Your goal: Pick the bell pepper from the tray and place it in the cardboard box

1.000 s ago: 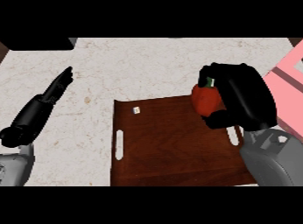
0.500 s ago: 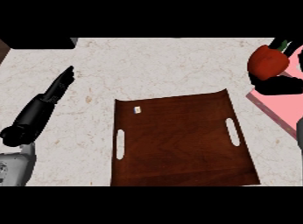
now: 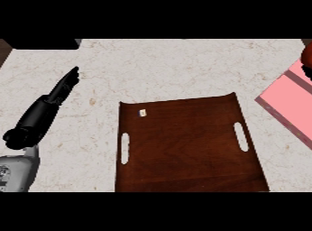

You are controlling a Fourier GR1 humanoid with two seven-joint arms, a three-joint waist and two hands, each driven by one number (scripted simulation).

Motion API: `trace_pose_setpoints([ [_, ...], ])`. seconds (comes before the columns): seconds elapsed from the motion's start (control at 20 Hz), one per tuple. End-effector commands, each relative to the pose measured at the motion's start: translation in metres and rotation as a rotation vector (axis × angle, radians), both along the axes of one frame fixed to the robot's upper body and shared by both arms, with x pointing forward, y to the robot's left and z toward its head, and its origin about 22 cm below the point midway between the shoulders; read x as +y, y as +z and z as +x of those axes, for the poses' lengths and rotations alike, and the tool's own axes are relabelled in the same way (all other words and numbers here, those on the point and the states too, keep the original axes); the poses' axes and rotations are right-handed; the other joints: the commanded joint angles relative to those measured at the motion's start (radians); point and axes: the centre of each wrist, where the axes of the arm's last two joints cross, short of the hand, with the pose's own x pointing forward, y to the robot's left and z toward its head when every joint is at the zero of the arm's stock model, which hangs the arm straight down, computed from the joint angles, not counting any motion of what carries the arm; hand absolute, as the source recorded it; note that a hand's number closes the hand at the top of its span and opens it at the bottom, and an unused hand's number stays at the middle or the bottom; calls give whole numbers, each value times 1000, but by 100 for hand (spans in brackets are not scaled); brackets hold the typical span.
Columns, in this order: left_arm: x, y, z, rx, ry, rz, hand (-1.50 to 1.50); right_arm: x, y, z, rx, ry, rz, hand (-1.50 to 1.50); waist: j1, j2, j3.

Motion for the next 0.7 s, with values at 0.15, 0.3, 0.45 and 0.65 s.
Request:
trace_pose_setpoints([
  [0.15,-6,10,12,-2,-4,2,0,-67,-14,12,332,-6,34,150,3,3,0],
  [0.3,-13,-5,-7,8,-18,-2,0,-94,-20,4,387,37,47,150,3,-1,0],
  [0.45,-13,7,7,2,-18,4,0,-116,-52,1,523,11,-1,150,10,5,1],
  [0.65,-10,6,7,10,1,-6,0,-126,-50,0,627,115,51,-150,2,1,1],
])
